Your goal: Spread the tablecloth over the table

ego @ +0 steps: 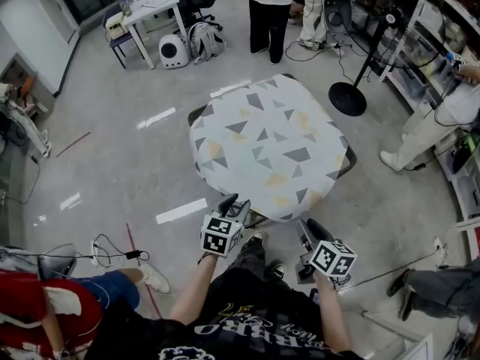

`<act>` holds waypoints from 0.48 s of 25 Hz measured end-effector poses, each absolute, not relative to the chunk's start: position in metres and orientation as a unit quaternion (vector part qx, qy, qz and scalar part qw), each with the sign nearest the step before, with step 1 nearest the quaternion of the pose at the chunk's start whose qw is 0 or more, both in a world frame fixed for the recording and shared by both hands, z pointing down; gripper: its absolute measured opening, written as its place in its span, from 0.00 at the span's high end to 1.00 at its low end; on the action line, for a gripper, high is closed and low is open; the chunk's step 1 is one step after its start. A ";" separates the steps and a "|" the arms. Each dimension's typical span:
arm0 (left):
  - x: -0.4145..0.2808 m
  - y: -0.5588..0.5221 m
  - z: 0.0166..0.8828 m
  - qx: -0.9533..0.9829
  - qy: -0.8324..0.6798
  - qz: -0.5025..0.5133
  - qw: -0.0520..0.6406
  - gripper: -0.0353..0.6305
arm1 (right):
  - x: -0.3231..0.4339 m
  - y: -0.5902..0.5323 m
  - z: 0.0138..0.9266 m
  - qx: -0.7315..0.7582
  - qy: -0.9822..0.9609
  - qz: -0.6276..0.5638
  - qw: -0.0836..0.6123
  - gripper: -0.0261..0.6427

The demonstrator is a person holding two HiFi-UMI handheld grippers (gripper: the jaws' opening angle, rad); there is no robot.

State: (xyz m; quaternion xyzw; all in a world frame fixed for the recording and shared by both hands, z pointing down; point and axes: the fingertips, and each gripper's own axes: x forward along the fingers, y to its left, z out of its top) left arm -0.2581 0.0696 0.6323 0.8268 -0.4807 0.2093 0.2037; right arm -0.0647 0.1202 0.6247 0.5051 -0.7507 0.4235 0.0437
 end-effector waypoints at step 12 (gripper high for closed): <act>-0.209 0.178 0.575 0.853 -0.451 0.191 0.183 0.79 | -0.082 0.182 0.557 0.426 -0.843 0.322 0.065 0.76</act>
